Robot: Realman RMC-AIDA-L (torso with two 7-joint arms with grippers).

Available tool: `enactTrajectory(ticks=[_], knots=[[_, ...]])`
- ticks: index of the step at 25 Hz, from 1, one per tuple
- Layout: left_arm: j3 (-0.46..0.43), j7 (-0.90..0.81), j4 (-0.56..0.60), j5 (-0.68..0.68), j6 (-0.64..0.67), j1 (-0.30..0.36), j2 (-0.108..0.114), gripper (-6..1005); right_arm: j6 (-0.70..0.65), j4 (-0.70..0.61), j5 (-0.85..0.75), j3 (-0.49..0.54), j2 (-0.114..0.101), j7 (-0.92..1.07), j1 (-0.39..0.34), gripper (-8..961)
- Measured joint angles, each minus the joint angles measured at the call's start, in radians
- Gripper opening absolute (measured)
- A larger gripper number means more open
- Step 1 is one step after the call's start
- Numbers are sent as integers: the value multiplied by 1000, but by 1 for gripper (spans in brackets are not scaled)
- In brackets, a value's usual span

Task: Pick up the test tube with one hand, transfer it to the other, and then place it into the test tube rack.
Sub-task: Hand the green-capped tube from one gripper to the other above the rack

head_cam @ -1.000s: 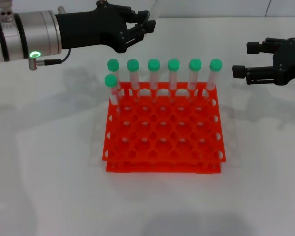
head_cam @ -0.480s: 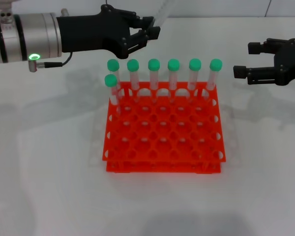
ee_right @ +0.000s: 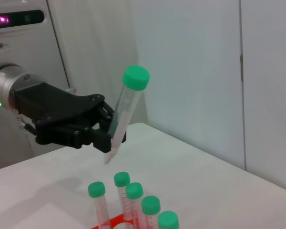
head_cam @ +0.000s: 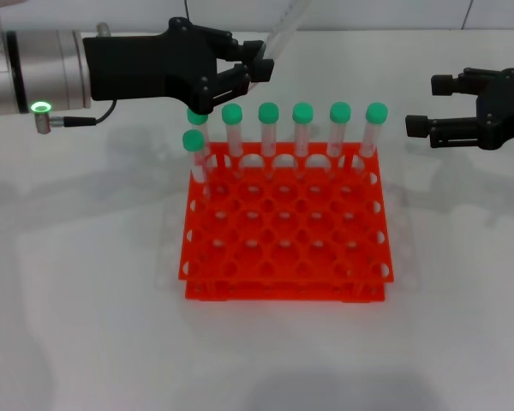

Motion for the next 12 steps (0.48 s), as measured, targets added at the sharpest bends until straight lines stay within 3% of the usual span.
enactTrajectory(ticks=[12], knots=[[5,-18,0,11,59,7,13,206,-1,-2,0,-1,2,1,2,844]])
